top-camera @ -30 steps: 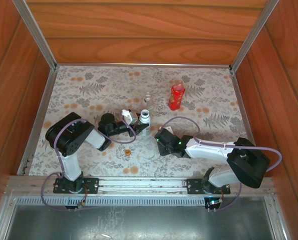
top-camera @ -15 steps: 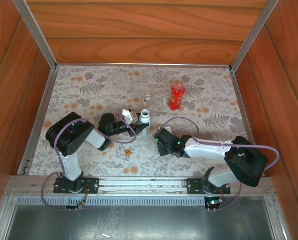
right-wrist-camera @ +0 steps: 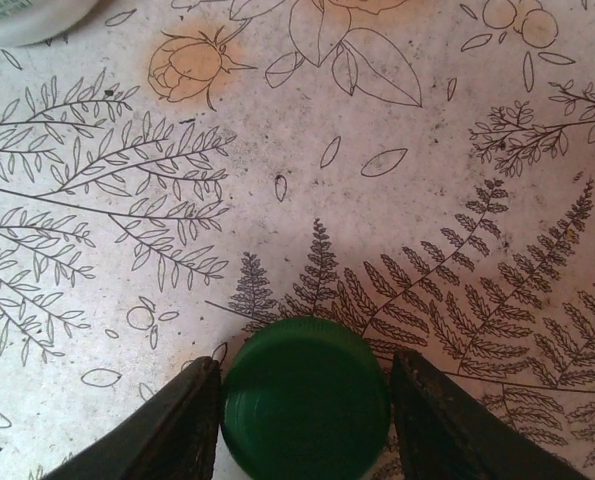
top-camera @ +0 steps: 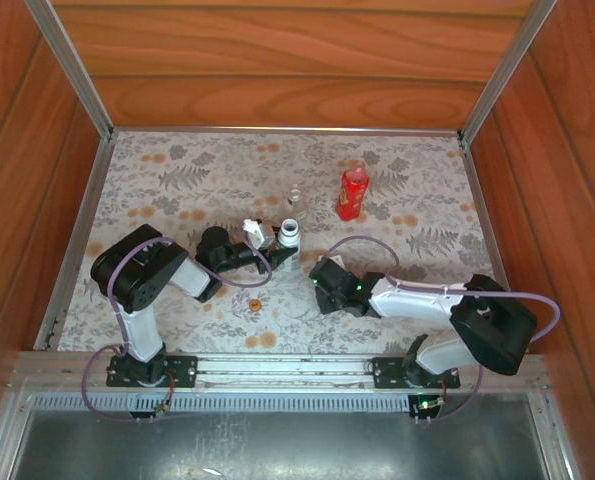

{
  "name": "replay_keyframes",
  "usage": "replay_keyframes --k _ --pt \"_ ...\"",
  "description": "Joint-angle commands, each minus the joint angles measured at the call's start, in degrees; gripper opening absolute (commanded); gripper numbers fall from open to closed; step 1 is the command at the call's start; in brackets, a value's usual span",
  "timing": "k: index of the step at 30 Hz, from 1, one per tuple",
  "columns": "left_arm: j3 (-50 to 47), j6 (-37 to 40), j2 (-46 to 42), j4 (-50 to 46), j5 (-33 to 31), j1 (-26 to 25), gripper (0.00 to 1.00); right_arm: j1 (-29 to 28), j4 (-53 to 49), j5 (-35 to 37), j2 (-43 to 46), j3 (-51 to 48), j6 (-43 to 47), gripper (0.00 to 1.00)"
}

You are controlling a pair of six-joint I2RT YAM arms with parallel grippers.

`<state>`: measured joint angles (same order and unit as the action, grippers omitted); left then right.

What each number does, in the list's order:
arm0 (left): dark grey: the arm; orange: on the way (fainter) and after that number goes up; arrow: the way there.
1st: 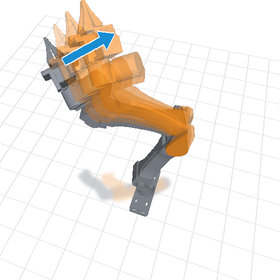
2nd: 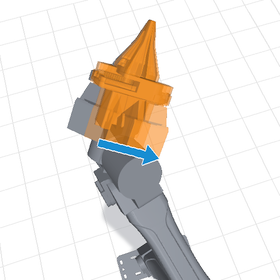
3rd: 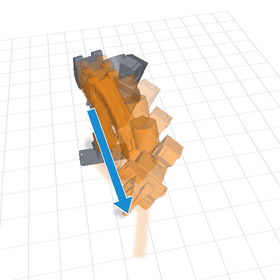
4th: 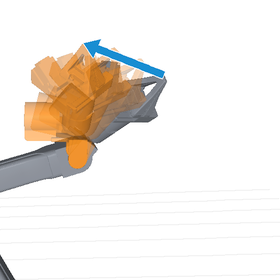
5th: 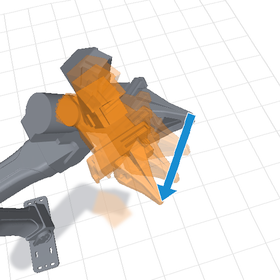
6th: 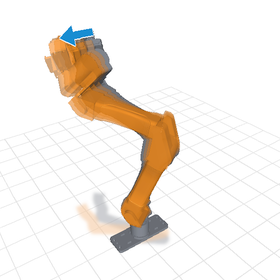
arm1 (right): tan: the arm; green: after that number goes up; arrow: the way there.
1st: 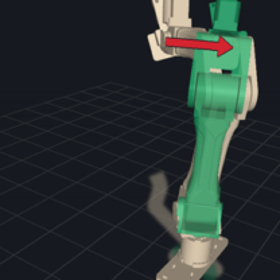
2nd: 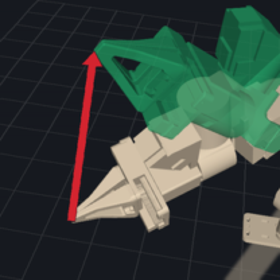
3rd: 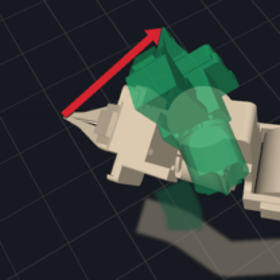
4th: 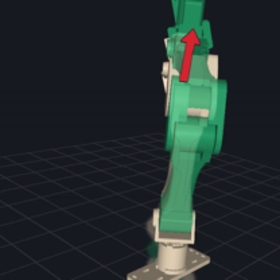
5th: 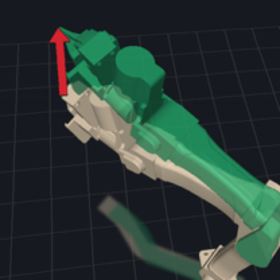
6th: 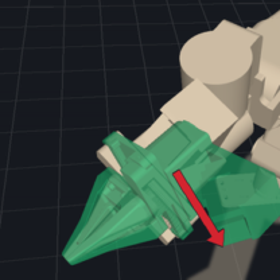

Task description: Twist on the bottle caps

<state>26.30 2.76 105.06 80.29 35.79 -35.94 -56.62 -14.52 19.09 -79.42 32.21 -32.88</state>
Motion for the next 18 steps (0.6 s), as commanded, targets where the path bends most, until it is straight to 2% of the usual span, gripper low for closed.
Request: replay_keyframes --k 1,11,18 --pt "-0.10 0.57 1.20 0.83 0.13 -0.24 0.56 -0.46 -1.17 -0.39 0.68 -0.79 -1.05 0.47" --pt "-0.20 0.66 1.29 0.83 0.16 -0.27 0.56 -0.61 -5.51 0.45 3.42 1.68 -0.64 0.46" --pt "-0.15 0.73 1.29 0.83 0.14 -0.26 0.56 -0.64 -11.56 0.33 6.09 6.83 0.82 0.46"
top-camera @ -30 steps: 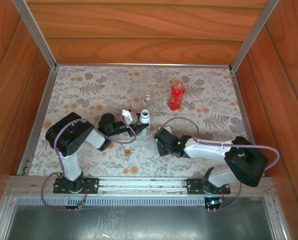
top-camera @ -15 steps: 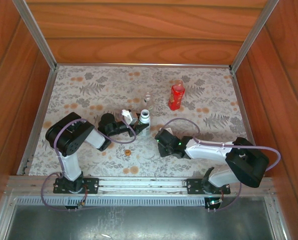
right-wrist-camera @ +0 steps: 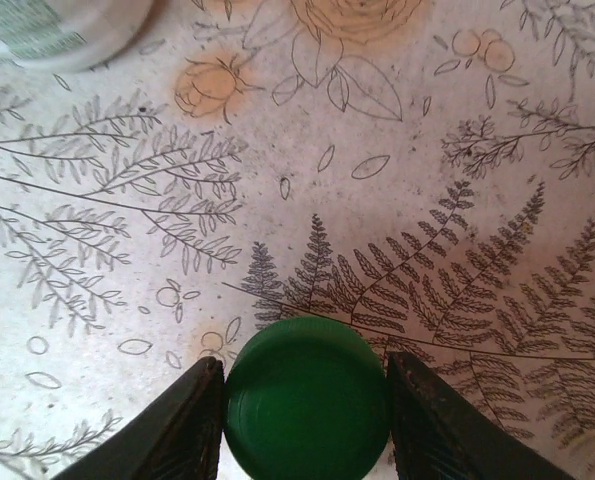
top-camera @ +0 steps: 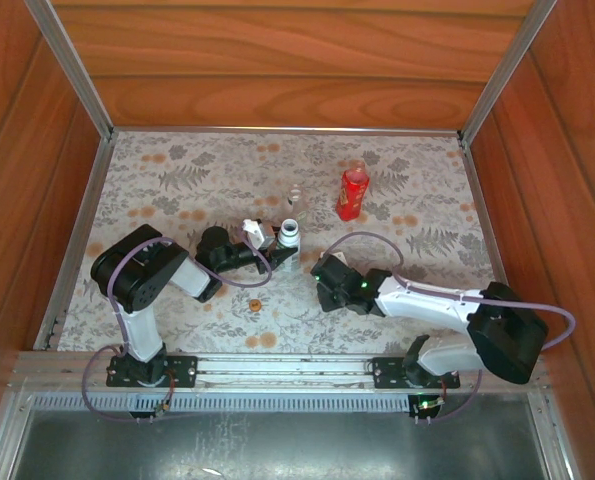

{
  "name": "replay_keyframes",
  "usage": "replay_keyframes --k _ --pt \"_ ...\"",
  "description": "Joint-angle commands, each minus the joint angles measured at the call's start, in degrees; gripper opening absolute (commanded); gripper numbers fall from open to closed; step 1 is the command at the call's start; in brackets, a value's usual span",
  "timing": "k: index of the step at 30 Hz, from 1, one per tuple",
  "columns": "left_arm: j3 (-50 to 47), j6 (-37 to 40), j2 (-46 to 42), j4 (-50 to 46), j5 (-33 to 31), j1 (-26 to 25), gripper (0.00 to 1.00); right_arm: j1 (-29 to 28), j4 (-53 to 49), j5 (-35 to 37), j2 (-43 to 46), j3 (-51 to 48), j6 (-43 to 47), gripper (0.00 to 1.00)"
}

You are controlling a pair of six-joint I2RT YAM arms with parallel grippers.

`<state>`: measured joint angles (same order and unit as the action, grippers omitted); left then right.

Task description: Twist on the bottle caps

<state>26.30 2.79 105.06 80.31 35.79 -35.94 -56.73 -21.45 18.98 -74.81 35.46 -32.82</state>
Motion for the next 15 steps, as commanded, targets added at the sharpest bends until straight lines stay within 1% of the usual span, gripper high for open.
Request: replay_keyframes --k 1,7,15 --pt "-0.20 0.68 1.29 0.81 0.13 -0.27 0.56 -0.57 -6.21 0.44 1.59 5.01 1.39 0.46" --pt "-0.20 0.78 1.37 0.81 0.10 -0.21 0.56 -0.35 -15.47 0.73 1.25 14.76 4.83 0.46" --pt "-0.32 0.93 1.29 0.81 0.15 -0.25 0.56 1.13 -25.14 -2.15 -0.66 29.00 9.94 0.46"
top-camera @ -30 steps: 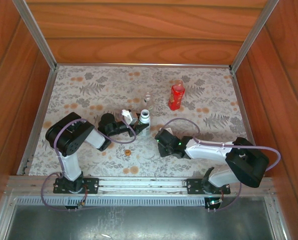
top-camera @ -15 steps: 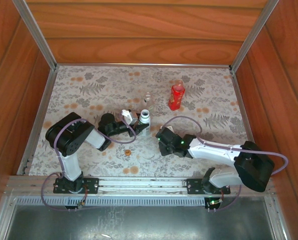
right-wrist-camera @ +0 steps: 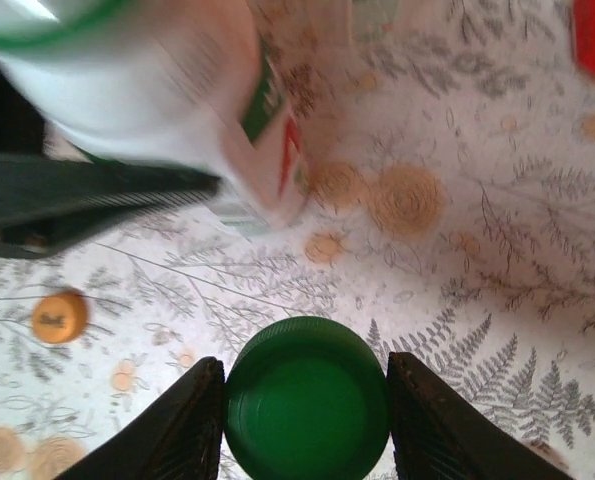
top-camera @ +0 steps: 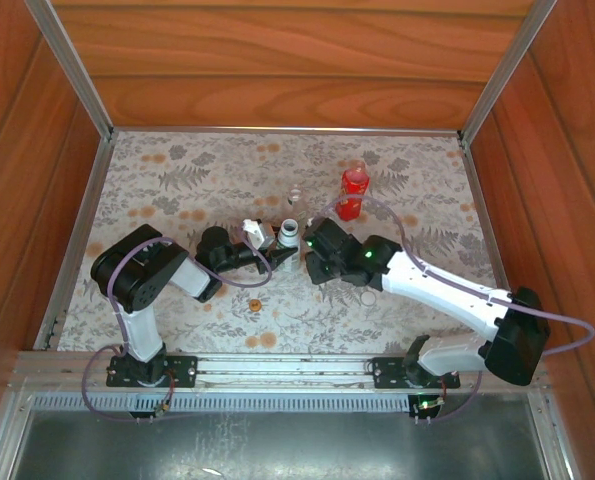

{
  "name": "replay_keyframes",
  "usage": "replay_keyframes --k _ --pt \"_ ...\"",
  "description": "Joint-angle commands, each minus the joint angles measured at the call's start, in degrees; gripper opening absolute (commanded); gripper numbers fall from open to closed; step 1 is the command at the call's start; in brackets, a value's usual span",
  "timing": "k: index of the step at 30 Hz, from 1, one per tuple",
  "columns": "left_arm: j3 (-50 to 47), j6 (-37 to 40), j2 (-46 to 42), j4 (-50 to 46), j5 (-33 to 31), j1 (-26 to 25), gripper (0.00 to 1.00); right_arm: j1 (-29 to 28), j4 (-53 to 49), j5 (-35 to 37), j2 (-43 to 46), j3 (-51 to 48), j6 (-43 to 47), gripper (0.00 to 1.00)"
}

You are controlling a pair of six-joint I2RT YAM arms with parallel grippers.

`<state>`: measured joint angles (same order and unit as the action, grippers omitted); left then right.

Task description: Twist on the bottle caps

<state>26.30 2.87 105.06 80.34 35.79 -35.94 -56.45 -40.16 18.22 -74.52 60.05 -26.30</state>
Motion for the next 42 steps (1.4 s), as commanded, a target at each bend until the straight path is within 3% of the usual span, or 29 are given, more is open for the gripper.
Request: replay_keyframes --k 1,19,28,42 --pt "-0.35 0.98 1.29 0.79 0.07 -0.22 0.56 1.13 -7.41 -1.89 -1.34 6.21 4.22 0.45" --pt "0.07 1.15 2.50 0.80 0.94 -0.13 0.56 6.49 -14.18 -9.41 -18.00 32.71 18.24 0.46" --pt "0.15 0.99 2.89 0.79 1.12 0.03 0.56 7.48 -14.97 -12.02 -22.74 34.95 20.15 0.46" --pt "0.33 0.29 2.87 0.77 1.51 0.19 0.55 6.75 -13.80 -16.78 -21.72 33.46 22.65 0.46"
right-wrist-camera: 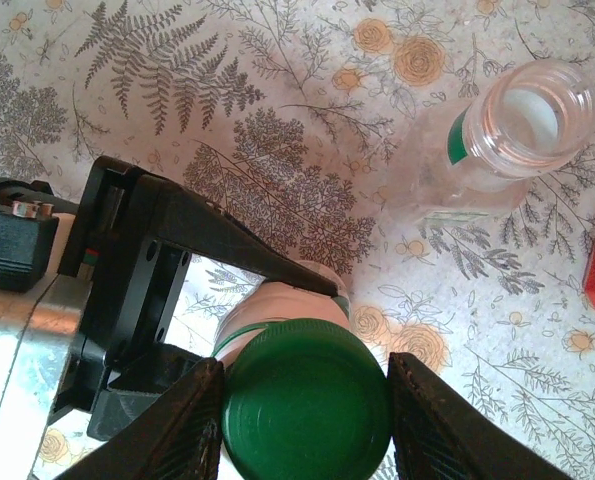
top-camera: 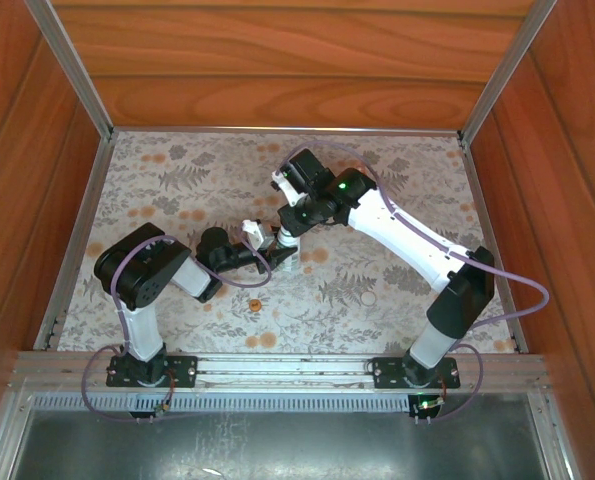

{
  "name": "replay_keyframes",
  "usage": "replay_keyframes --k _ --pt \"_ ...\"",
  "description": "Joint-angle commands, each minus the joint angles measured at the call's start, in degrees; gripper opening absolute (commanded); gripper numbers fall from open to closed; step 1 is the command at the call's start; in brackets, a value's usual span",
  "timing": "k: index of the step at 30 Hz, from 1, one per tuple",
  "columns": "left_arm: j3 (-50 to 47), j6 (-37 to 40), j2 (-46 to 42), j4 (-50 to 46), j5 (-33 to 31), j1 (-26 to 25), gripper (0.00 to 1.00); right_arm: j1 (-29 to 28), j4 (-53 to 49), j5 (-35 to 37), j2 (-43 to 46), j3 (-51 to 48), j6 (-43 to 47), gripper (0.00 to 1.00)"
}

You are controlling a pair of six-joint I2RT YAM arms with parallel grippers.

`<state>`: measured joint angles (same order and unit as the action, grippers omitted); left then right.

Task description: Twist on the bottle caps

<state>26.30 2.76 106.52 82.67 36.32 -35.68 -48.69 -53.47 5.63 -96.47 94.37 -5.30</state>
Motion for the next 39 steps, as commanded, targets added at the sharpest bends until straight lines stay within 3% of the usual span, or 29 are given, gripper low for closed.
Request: replay_keyframes --k 1,11,18,32,39 --pt "0.41 0.40 1.41 -1.55 0.99 -0.05 0.55 -1.14 -0.60 -4.34 0.27 -0.76 1.90 0.46" --pt "0.50 0.11 1.45 -1.55 1.10 0.01 0.55 -2.97 -0.76 -4.39 0.23 -0.71 3.91 0.46" --pt "0.50 0.08 1.49 -1.55 1.12 0.00 0.55 -3.04 -2.11 -0.65 0.82 -1.22 3.81 0.45" --pt "0.50 -0.13 1.15 -1.55 1.13 0.00 0.55 -4.14 4.21 2.43 4.14 -9.13 5.14 0.45" --pt "0.47 -0.22 0.96 -1.55 1.23 0.00 0.55 -4.14 -0.62 5.75 1.69 -6.23 4.33 0.44"
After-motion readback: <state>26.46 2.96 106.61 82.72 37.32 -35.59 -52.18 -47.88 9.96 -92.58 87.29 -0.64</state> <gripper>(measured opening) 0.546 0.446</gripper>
